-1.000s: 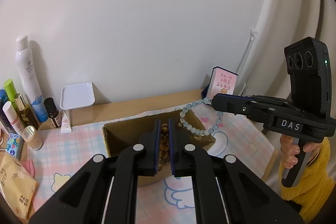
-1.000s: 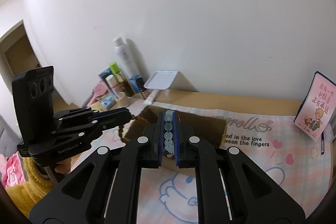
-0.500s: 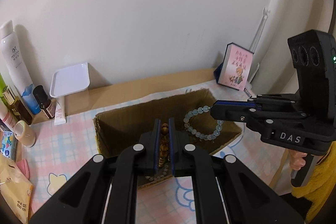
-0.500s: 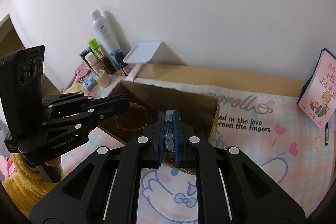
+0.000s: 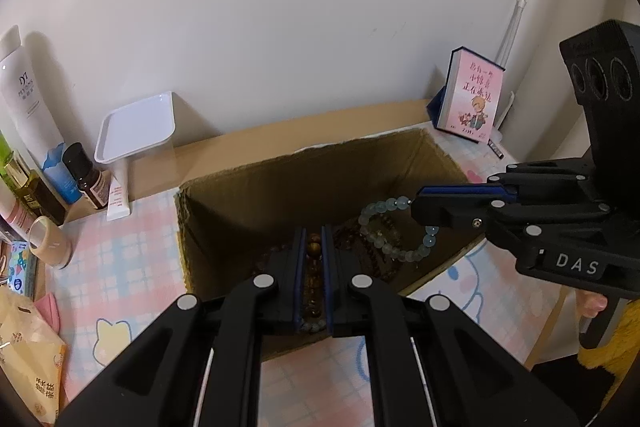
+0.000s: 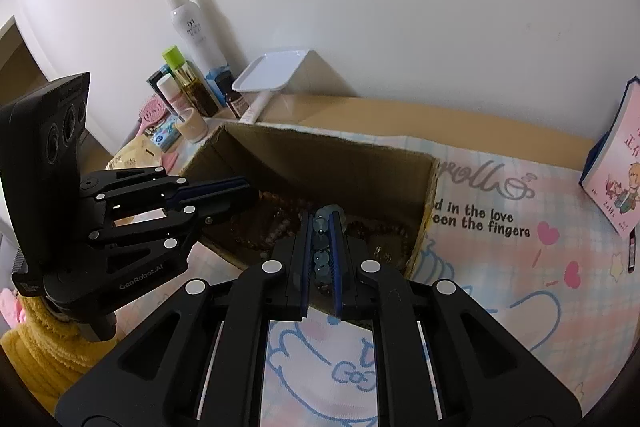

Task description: Organize jewelry

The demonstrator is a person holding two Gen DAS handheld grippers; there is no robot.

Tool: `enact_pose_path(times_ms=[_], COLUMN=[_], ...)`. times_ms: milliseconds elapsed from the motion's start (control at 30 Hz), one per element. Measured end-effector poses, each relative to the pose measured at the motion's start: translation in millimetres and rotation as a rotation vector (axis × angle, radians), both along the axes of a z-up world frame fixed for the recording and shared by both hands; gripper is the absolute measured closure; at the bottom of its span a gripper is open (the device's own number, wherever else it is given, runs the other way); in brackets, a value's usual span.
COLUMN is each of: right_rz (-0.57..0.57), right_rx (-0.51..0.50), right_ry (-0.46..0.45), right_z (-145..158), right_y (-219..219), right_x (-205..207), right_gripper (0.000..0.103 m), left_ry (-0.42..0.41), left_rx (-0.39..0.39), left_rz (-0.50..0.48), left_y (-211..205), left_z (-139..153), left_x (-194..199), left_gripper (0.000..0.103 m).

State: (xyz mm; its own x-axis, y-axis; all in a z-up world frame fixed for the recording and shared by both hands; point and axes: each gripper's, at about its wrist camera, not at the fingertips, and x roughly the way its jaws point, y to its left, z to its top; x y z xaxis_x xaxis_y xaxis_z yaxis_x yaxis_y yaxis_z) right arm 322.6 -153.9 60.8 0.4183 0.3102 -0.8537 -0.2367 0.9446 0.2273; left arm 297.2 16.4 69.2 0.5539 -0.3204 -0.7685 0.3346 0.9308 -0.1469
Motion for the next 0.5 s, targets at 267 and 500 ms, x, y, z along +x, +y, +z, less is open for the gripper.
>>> enact_pose_path(times_ms=[267, 500], right_rz=[0.002, -0.003], right_rx=[-0.014, -0.024], right_ry=[-0.002, -0.094], right_z=[2, 38], right_y=[1, -4], right_x=[-3, -14], right_gripper=[0.092, 0.042], left_ry=[-0.007, -0.141], left_rx=[0.031, 0.032], left_rz=[0.007, 0.015], left_y=[0, 9], left_z=[-1, 35], left_x=[-3, -21], left_gripper=[0.095, 0.044])
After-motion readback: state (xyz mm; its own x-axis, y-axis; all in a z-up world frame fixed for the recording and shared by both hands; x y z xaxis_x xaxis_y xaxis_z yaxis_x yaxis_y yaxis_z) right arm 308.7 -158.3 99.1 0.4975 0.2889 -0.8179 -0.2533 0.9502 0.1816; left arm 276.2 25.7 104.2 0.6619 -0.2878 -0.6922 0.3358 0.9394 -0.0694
